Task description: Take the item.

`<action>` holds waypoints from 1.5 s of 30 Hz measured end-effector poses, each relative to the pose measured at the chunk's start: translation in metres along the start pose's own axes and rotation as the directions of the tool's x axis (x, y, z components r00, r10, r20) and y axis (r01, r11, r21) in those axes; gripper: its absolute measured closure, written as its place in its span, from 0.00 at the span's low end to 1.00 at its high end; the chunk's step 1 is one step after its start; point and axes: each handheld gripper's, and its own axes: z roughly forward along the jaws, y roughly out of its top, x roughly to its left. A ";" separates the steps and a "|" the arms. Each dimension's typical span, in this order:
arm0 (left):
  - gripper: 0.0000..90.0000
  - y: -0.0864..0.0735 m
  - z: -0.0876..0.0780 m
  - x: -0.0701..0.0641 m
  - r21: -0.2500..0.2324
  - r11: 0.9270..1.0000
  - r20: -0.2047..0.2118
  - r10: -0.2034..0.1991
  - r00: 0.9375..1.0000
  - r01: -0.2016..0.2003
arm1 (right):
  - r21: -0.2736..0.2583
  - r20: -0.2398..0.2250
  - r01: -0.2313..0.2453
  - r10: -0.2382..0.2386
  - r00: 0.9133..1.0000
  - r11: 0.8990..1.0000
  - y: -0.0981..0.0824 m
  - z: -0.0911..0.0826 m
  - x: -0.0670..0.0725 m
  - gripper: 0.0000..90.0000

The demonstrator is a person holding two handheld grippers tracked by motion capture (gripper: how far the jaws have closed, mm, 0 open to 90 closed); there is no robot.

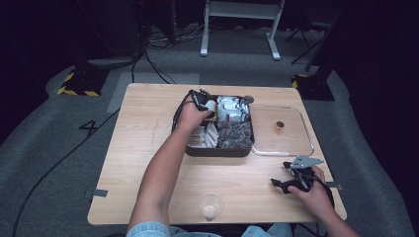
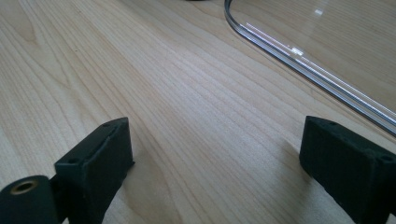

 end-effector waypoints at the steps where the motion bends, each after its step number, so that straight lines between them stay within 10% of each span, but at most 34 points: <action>1: 0.63 0.001 0.001 0.000 0.006 1.000 -0.001 -0.001 1.000 0.001 | 0.000 0.000 0.000 0.000 1.000 1.000 0.000 0.000 0.000 0.11; 16: 0.62 0.004 0.013 -0.001 0.073 0.997 -0.032 -0.017 0.999 0.019 | -0.006 -0.007 0.008 -0.008 1.000 1.000 0.000 -0.001 0.000 0.14; 26: 0.92 0.004 0.013 -0.004 0.136 0.991 -0.041 -0.001 0.999 0.007 | -0.009 -0.012 0.011 -0.011 1.000 1.000 -0.001 -0.001 0.001 0.15; 45: 1.00 0.007 -0.005 -0.001 0.056 0.997 -0.022 0.059 0.998 -0.058 | -0.009 -0.013 0.012 -0.012 1.000 1.000 -0.001 -0.001 0.001 0.16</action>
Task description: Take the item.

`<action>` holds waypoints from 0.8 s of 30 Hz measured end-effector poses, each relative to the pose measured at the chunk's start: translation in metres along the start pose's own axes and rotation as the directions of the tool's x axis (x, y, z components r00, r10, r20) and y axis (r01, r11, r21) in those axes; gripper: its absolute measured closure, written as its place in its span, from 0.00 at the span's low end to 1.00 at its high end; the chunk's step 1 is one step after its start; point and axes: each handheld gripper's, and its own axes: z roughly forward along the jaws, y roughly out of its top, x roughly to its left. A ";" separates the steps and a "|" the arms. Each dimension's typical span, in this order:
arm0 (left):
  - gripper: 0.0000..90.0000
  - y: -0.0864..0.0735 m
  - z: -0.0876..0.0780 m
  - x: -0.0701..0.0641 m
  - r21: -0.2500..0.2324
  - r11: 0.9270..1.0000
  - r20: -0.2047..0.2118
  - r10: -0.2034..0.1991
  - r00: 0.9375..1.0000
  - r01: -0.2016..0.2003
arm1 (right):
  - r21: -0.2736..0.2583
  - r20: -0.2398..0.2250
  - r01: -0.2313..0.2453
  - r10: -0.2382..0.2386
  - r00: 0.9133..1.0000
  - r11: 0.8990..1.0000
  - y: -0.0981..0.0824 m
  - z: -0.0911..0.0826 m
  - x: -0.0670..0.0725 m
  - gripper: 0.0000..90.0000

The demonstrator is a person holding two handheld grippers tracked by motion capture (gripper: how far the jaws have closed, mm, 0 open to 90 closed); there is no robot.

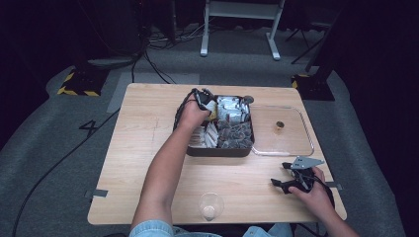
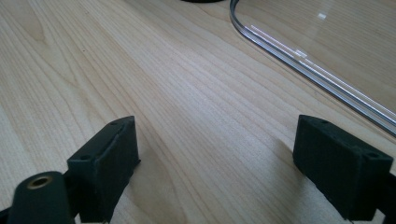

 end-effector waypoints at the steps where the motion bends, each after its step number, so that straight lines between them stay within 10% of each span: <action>1: 1.00 0.000 -0.002 0.001 -0.006 1.000 0.000 -0.001 1.000 0.001 | 0.000 0.000 0.000 0.000 1.000 1.000 0.000 0.000 0.000 0.16; 14: 1.00 0.001 -0.036 0.012 -0.122 0.992 0.039 -0.016 0.999 0.021 | -0.001 -0.001 0.000 0.000 1.000 1.000 0.000 0.000 0.000 0.16; 24: 1.00 -0.001 -0.065 0.008 -0.229 0.973 0.107 0.020 0.994 0.005 | -0.001 -0.001 -0.001 0.001 1.000 1.000 0.000 0.000 0.000 0.16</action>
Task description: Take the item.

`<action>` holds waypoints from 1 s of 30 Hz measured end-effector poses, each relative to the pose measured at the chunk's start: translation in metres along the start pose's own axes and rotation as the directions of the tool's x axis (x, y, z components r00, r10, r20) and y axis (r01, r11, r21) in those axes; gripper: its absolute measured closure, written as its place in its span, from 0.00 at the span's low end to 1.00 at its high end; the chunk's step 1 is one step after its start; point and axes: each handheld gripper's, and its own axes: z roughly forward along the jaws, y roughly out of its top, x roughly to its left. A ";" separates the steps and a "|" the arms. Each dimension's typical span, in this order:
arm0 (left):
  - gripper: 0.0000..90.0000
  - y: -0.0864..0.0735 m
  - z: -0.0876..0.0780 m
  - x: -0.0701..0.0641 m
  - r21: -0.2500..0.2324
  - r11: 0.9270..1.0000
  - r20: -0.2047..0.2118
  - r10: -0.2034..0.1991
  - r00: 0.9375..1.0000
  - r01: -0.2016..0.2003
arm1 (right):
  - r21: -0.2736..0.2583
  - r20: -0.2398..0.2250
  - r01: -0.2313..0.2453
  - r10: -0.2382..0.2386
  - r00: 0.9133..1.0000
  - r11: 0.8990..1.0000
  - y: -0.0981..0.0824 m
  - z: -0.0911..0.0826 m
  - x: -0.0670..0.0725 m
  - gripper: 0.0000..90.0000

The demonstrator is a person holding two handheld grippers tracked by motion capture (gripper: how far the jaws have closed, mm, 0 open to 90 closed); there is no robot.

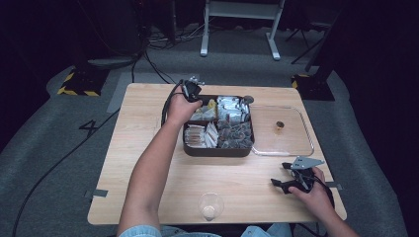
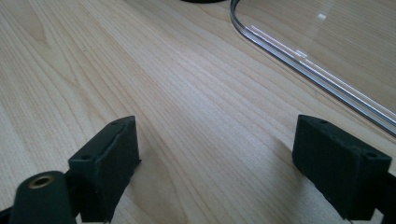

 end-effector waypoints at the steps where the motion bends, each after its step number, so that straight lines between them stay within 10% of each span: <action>1: 1.00 0.000 -0.003 -0.002 -0.011 1.000 -0.001 0.002 1.000 -0.002 | 0.000 0.000 0.000 0.000 1.000 1.000 0.000 0.000 0.000 0.16; 17: 1.00 -0.016 -0.065 -0.039 -0.150 0.983 0.120 0.124 0.985 -0.105 | -0.001 -0.002 0.003 -0.003 1.000 1.000 0.000 0.000 0.000 0.17; 30: 1.00 -0.036 -0.106 -0.091 -0.194 0.955 0.200 0.262 0.944 -0.224 | -0.001 -0.002 0.002 -0.002 1.000 1.000 0.000 0.000 0.000 0.17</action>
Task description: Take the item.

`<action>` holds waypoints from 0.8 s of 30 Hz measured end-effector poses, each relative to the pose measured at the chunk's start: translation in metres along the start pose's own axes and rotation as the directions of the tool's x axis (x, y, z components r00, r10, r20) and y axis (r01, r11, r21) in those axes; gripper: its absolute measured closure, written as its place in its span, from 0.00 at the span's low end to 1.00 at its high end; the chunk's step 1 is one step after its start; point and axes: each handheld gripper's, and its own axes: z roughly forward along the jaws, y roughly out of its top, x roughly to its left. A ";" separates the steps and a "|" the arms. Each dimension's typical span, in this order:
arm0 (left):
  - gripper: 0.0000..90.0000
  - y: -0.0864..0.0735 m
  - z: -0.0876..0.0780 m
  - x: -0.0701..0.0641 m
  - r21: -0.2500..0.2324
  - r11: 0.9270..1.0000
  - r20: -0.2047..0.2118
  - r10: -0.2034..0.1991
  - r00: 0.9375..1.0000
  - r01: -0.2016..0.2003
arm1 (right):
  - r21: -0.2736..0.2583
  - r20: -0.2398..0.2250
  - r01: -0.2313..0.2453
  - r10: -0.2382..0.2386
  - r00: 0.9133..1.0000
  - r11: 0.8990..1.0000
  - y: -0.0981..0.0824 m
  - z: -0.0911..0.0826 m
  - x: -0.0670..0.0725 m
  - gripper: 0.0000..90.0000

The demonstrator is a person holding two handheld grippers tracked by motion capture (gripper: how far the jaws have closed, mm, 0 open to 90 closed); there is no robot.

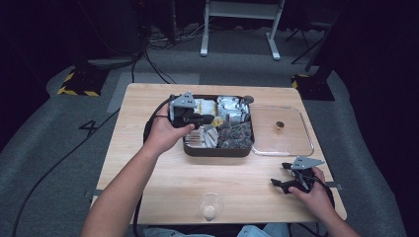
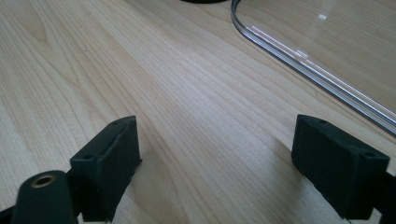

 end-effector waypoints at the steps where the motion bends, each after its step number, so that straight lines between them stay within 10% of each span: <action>1: 1.00 -0.001 -0.002 -0.005 0.005 1.000 0.001 0.011 1.000 -0.011 | 0.000 0.000 0.000 0.000 1.000 1.000 0.000 0.000 0.000 0.17; 24: 1.00 -0.048 -0.007 -0.092 0.004 0.997 0.082 0.073 0.994 -0.074 | 0.000 0.000 0.000 0.000 1.000 1.000 0.000 0.000 0.000 0.17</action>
